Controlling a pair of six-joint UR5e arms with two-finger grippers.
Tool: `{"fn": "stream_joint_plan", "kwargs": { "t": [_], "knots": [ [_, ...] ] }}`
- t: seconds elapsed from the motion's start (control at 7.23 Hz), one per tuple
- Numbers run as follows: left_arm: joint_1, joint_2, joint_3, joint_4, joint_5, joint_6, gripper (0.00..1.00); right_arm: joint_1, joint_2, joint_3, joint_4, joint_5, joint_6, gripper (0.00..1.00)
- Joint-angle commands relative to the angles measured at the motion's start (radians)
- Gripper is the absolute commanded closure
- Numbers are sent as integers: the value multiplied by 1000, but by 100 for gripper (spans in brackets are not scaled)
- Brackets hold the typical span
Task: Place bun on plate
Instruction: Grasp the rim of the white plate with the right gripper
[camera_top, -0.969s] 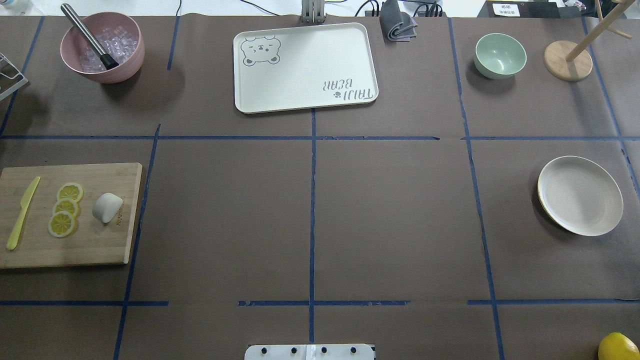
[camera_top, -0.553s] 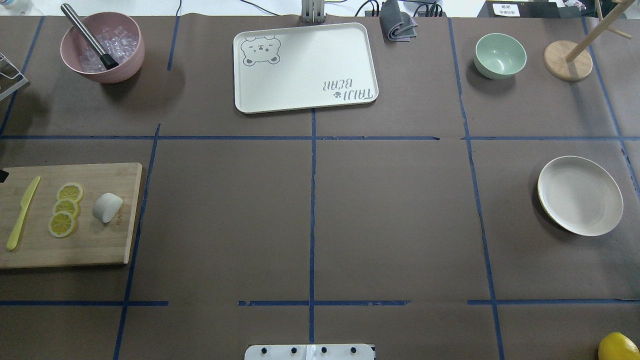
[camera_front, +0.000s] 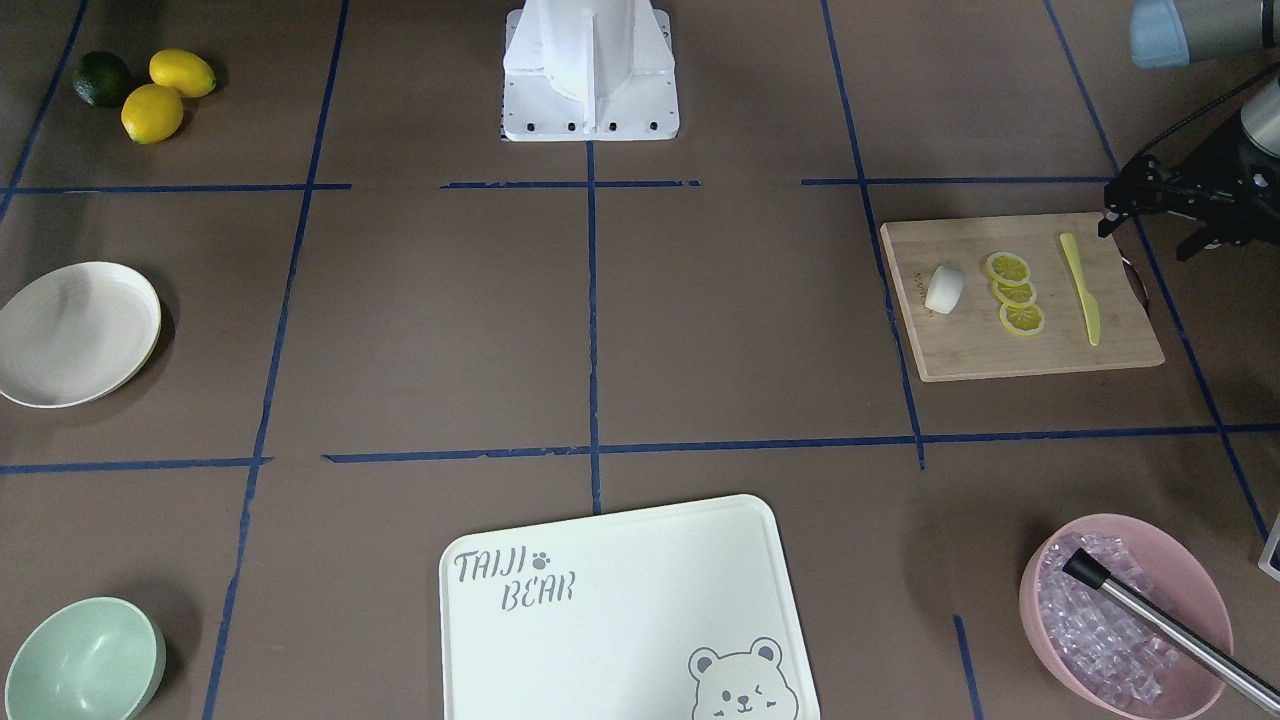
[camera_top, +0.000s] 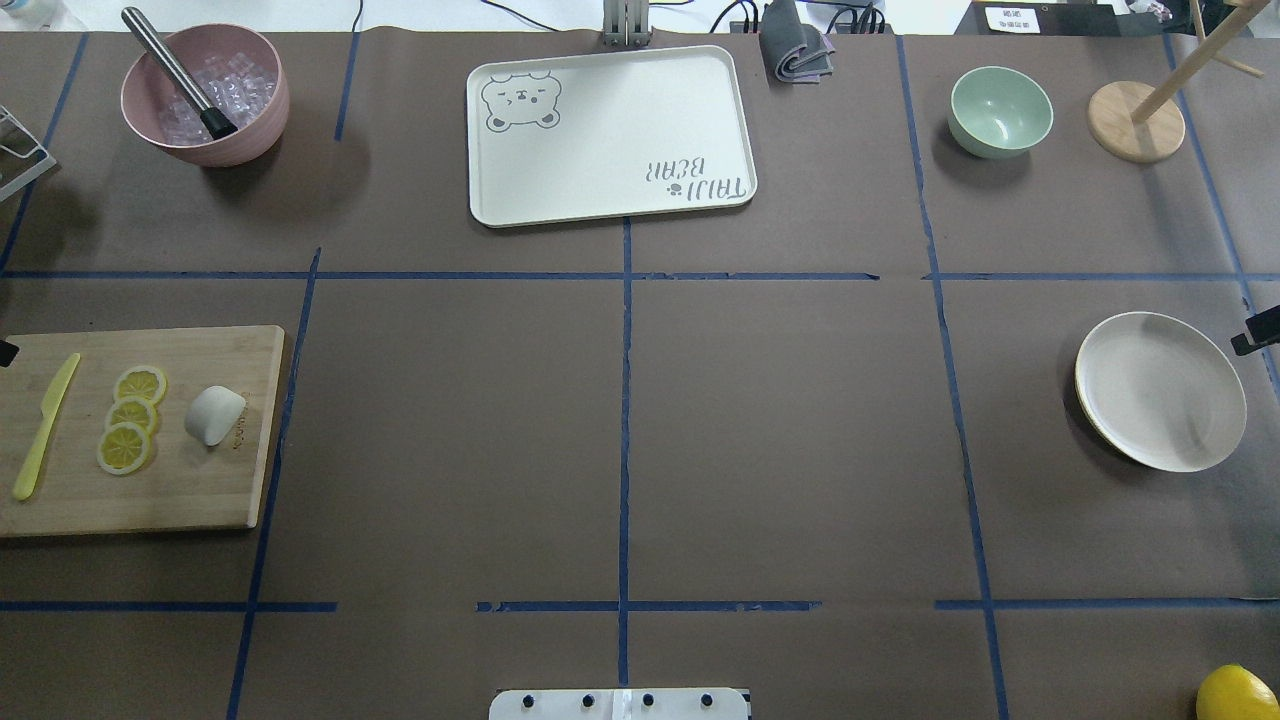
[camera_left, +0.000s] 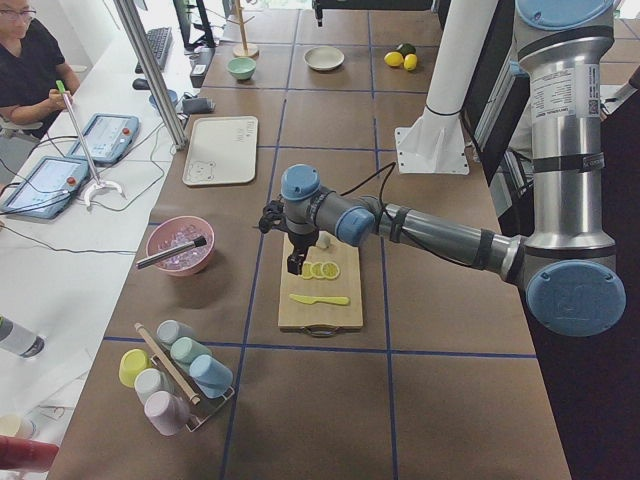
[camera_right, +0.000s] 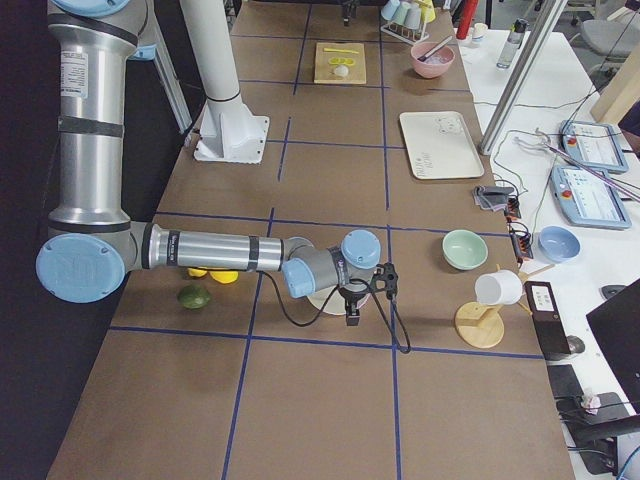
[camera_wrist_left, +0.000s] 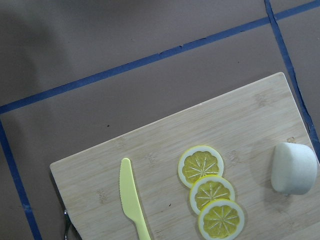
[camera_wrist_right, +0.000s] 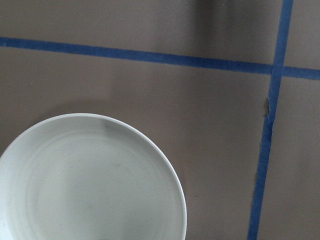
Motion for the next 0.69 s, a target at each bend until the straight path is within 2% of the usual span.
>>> {"fn": "stream_joint_plan", "kwargs": {
  "t": [0.0, 0.42, 0.55],
  "knots": [
    [0, 2, -7, 0, 0, 0, 0, -48, -6, -152, 313, -28, 173, 3],
    [0, 2, -7, 0, 2, 0, 0, -74, -7, -164, 348, -20, 230, 4],
    [0, 2, -7, 0, 2, 0, 0, -74, -7, -159, 353, -20, 245, 9]
  ]
}}
